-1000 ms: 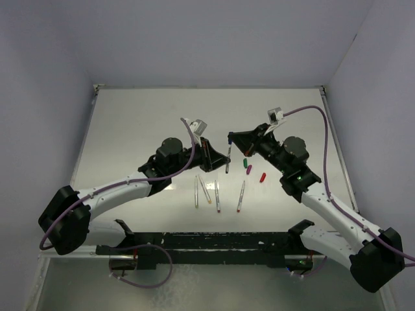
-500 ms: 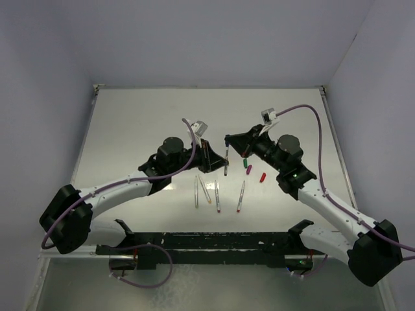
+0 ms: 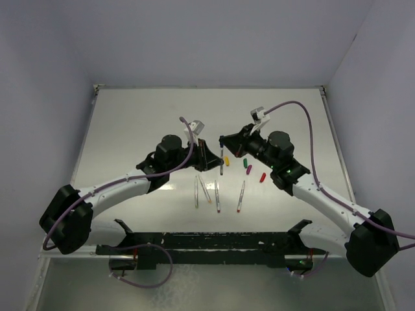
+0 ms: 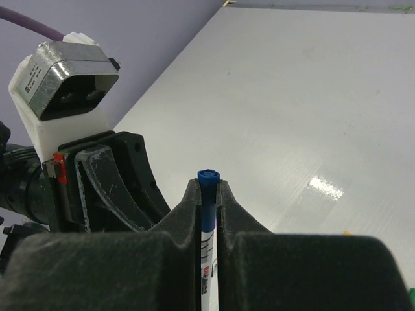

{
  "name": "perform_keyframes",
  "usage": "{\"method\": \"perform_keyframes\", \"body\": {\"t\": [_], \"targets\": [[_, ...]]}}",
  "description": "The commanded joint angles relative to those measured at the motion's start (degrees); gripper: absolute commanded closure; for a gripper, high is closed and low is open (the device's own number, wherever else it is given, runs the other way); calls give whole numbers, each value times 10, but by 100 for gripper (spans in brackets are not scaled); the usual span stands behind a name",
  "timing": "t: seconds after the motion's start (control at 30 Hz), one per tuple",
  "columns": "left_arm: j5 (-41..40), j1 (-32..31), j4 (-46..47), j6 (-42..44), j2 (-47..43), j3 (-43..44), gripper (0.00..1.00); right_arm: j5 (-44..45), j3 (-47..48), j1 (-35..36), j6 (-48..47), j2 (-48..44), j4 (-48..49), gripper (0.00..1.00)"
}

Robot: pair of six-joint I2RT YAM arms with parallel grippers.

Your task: Insert the pens into the pen caps

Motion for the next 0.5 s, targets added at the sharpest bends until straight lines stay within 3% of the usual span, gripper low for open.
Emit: {"method": "perform_keyframes", "body": {"t": [0.0,0.23,0.37,0.47], "targets": [[-87,38,172,7,-28,59,100,-59,-18,28,-24,16,-164,100],[-64,38,86,23,-34,40,100,2,33,28,-33,23,-159,98],[-62,38,18,20,-50,4,100,46,98,28,-60,33,-160,81],[-71,37,-37,32,-65,-16,100,73,146,28,-61,40,-160,62]]}}
